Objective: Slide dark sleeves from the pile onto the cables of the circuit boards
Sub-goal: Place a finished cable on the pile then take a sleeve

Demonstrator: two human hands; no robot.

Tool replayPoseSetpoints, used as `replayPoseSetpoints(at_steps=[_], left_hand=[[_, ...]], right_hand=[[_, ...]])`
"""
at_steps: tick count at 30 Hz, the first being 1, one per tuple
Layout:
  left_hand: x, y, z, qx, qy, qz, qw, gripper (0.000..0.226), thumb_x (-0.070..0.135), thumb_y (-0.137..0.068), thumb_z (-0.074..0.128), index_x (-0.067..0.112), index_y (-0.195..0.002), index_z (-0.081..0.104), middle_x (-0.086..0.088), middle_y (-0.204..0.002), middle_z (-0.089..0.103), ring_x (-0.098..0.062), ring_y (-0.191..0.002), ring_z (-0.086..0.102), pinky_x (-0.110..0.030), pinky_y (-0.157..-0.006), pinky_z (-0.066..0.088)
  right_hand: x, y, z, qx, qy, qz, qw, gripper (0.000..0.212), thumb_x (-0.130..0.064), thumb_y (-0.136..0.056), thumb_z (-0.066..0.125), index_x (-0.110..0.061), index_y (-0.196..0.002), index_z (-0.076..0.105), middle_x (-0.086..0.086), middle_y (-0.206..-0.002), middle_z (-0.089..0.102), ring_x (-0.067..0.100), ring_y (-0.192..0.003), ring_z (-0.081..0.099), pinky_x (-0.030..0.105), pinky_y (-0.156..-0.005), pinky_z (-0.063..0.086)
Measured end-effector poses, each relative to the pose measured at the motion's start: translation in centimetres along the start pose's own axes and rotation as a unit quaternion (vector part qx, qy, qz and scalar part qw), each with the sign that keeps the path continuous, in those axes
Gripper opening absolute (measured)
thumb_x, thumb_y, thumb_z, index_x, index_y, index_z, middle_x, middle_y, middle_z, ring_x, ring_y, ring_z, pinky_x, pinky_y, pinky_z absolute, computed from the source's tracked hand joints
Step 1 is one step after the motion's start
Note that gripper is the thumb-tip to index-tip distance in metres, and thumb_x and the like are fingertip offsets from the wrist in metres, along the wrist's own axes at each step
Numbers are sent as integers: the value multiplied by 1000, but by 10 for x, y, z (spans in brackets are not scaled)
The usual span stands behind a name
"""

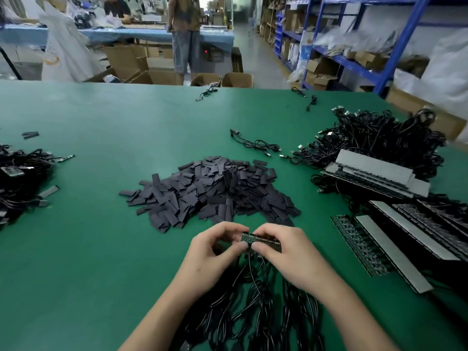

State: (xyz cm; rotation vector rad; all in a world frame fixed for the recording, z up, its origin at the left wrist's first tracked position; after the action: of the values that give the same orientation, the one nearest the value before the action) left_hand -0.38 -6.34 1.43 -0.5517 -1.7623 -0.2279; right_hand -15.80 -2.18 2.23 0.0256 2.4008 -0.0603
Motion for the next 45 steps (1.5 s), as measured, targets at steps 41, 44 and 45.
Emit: replayPoseSetpoints(at_steps=[41, 44, 45], left_hand=[[-8, -7, 7, -58, 151, -56, 985, 11, 20, -90, 75, 14, -81, 73, 2, -69, 64, -6, -62, 53, -14, -61, 42], [-8, -6, 7, -56, 149, -56, 986, 10, 22, -88, 73, 16, -80, 73, 3, -69, 63, -6, -62, 52, -14, -60, 41], [-8, -6, 7, -55, 150, -58, 985, 11, 23, -88, 73, 16, -80, 73, 2, -69, 63, -6, -62, 52, -14, -60, 41]], right_hand=[[-7, -3, 8, 15, -132, -23, 991, 11, -32, -93, 75, -32, -83, 72, -13, -82, 72, 3, -82, 65, 13, -71, 44], [-8, -4, 8, 13, -142, -26, 989, 12, -31, -94, 75, -32, -83, 71, -12, -81, 72, 4, -81, 65, 14, -72, 45], [-8, -4, 8, 11, -146, -29, 989, 12, -30, -94, 75, -32, -82, 71, -11, -81, 71, 3, -81, 65, 13, -72, 45]])
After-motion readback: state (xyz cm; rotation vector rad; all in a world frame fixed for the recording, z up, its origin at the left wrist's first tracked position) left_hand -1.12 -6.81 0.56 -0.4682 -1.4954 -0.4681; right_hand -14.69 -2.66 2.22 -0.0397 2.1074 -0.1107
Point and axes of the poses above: each hand's wrist, its own y-axis away from the middle knuckle, its own z-axis out of the palm, x = y × z, the point moved 10 cm from there along -y, towards the middle knuckle
